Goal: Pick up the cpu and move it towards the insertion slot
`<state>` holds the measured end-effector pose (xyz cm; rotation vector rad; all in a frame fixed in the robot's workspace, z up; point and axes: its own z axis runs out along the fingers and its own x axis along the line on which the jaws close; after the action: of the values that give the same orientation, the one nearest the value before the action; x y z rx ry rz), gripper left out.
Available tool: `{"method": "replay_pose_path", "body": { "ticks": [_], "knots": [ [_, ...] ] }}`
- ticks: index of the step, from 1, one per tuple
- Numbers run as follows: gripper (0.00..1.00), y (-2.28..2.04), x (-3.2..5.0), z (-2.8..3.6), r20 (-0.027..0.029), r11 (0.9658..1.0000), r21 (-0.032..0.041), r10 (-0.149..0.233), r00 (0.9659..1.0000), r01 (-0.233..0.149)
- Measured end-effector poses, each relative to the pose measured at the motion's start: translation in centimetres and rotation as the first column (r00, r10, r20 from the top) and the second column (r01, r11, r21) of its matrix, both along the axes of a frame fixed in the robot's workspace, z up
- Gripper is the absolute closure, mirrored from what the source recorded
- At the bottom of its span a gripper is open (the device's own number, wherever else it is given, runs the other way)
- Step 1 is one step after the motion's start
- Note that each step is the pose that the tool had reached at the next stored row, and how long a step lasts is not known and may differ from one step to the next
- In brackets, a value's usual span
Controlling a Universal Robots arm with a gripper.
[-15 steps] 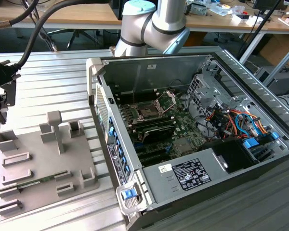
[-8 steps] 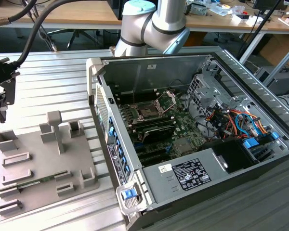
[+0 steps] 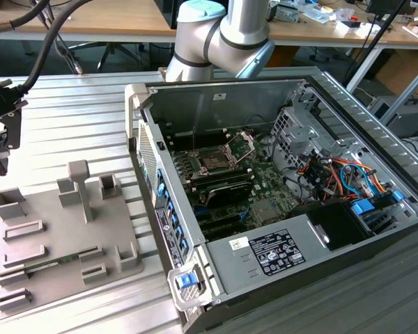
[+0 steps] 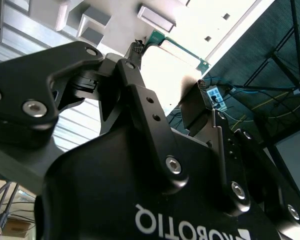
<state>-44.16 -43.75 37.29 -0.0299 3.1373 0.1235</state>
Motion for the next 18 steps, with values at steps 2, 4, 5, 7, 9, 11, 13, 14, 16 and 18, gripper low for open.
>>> {"method": "replay_pose_path", "body": {
  "ticks": [2,4,5,7,9,11,13,14,16,18],
  "knots": [
    [0.45,0.0,0.0,0.08,-0.0001,1.0,0.0005,0.0,1.0,0.0],
    [0.45,0.0,0.0,0.15,0.0,1.0,0.001,0.0,1.0,0.0],
    [0.45,0.0,0.0,0.19,0.0,1.0,0.0012,0.0,1.0,0.0],
    [0.45,0.0,0.0,0.29,0.0,1.0,0.002,0.0,1.0,0.0],
    [0.45,0.0,0.0,0.37,0.0001,1.0,0.0027,0.0,1.0,0.0],
    [0.45,0.0,0.0,0.49,0.0,1.0,0.0037,0.0,1.0,0.0],
    [0.45,0.0,0.0,0.55,0.0,1.0,0.0041,0.0,1.0,0.0],
    [0.45,0.0,0.0,0.61,-0.0001,1.0,0.0045,0.0,1.0,0.0],
    [0.45,0.0,0.0,0.69,0.0,1.0,0.0051,0.0,1.0,0.0],
    [0.45,0.0,0.0,0.77,0.0,1.0,0.0056,0.0,1.0,0.0]
  ]
}}
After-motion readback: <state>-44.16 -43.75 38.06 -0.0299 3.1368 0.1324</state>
